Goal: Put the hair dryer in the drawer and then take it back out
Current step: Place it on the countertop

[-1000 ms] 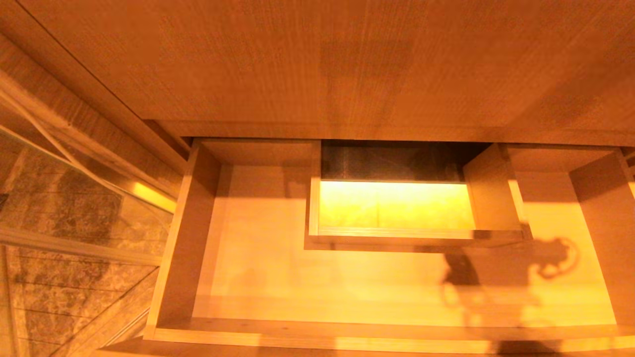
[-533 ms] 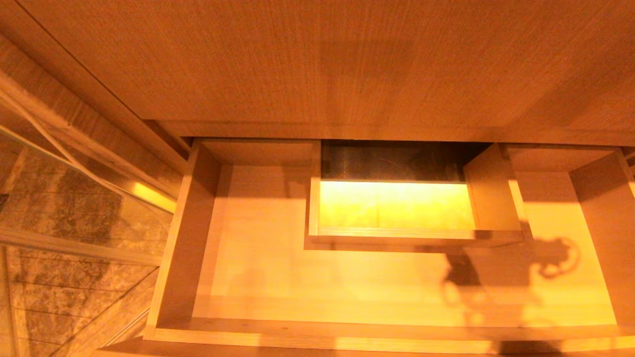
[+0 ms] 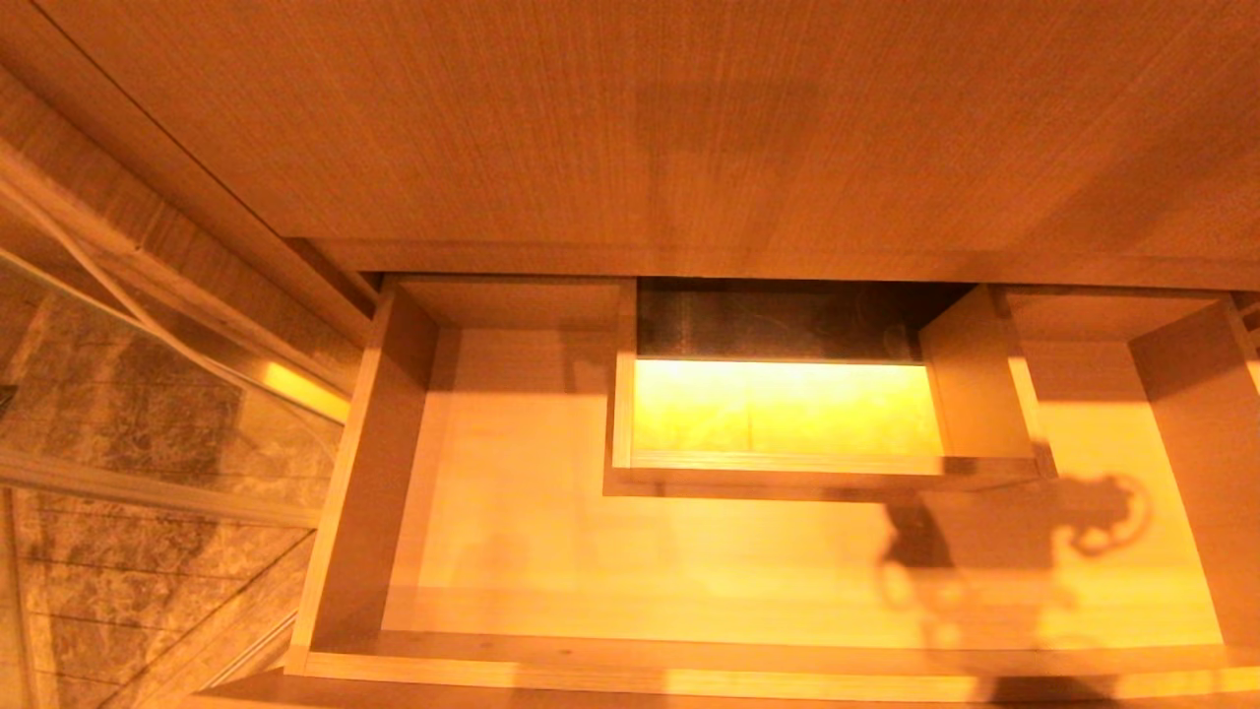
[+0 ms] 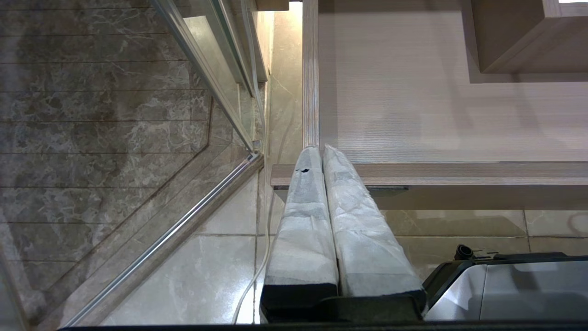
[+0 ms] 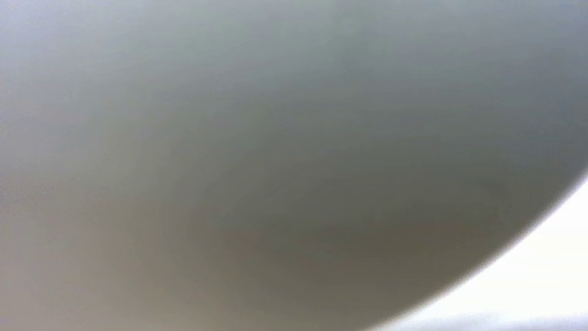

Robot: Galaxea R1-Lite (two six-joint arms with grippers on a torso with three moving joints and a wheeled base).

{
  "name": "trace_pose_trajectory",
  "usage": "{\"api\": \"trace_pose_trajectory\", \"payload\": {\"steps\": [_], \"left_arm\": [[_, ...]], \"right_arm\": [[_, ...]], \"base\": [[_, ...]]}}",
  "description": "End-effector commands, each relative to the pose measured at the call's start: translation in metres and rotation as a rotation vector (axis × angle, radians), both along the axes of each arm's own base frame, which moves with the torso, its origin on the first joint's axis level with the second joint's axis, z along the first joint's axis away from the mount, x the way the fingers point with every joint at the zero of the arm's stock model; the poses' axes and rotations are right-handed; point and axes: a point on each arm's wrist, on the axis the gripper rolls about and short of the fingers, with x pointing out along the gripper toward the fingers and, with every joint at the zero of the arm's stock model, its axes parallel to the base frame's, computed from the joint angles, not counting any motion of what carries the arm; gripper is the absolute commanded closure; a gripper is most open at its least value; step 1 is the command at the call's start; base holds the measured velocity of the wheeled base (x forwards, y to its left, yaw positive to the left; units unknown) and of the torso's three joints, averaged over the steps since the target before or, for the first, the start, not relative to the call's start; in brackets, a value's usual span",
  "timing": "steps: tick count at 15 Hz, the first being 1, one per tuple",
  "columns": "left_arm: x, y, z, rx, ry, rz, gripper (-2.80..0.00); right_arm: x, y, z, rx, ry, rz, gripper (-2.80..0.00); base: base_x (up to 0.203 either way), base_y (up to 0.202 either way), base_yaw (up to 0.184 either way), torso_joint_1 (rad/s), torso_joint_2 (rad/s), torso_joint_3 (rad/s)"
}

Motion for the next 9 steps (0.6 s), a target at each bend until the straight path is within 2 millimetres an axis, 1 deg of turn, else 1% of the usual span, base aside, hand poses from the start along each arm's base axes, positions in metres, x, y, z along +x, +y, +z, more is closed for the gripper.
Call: {"api": "trace_pose_trajectory", "payload": {"steps": [1,9], "left_arm": [[0.0001,0.0000,-0.0004,0.000,0.001,0.000,0.00],[0.0001,0.0000,-0.0004,0.000,0.001,0.000,0.00]], "right_arm": [[0.0006,-0.0004,-0.0004,0.000,0.005,-0.001,0.00],[0.0019,-0.0013,-0.0037,0.013,0.022,-0.002,0.00]], "base": [[0.000,0.000,0.000,0.000,0.00,0.000],[0.000,0.000,0.000,0.000,0.00,0.000]]}}
